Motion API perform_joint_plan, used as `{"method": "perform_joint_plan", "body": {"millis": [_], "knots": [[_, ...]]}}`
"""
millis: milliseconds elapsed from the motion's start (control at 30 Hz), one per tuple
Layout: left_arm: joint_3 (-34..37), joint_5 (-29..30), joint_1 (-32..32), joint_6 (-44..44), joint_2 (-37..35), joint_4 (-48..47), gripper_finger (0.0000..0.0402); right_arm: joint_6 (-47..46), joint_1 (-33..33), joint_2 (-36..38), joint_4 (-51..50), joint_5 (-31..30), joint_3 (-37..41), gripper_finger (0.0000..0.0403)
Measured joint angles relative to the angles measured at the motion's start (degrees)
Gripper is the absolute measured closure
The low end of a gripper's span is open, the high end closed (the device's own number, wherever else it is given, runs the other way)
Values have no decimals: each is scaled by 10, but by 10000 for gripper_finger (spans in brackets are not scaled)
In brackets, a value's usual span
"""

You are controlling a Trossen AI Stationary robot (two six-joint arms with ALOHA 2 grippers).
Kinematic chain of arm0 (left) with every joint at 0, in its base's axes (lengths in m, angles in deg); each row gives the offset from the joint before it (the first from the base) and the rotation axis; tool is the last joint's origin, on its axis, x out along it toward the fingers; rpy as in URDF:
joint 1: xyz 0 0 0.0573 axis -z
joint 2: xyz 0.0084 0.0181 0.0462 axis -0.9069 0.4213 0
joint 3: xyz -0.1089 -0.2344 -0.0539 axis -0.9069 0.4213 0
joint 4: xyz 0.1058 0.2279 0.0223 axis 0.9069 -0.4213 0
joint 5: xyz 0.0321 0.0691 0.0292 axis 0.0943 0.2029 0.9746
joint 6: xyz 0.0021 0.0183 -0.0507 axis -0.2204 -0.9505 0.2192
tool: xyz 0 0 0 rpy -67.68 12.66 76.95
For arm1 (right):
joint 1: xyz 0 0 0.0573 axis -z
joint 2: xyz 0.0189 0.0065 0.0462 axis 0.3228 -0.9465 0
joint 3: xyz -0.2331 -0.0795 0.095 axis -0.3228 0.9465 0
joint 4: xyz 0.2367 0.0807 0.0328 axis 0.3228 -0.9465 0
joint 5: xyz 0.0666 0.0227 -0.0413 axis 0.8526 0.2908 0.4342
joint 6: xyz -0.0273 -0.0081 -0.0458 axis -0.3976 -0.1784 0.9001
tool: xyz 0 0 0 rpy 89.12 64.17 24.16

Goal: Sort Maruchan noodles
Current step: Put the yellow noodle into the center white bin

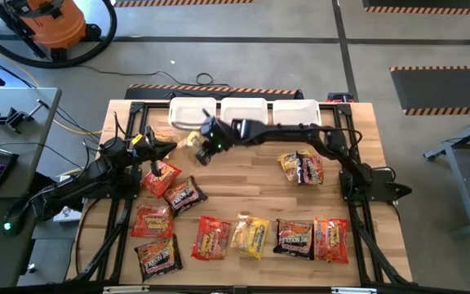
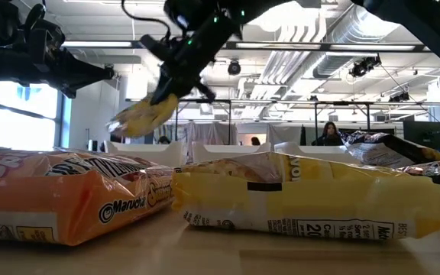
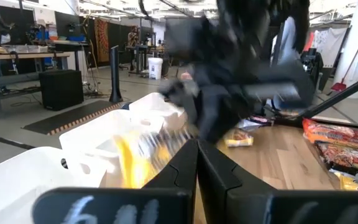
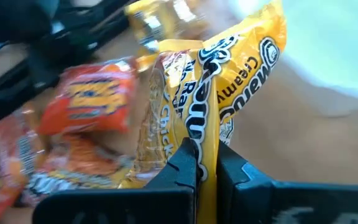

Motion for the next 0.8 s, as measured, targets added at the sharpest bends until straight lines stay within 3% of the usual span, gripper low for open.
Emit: {"method": "perform_joint_plan", "body": {"millis": [133, 267, 500, 800], "knots": [[0, 0, 0, 0, 0, 0, 399, 14, 20, 0, -155, -59, -105, 403], [0, 0, 0, 0, 0, 0, 399, -19, 46, 5, -330, -155, -181, 403], [0, 0, 0, 0, 0, 0, 399, -109, 86, 22, -463, -257, -119, 403], [0, 0, 0, 0, 0, 0, 399, -124, 113, 19, -440, -316, -51, 403]]}}
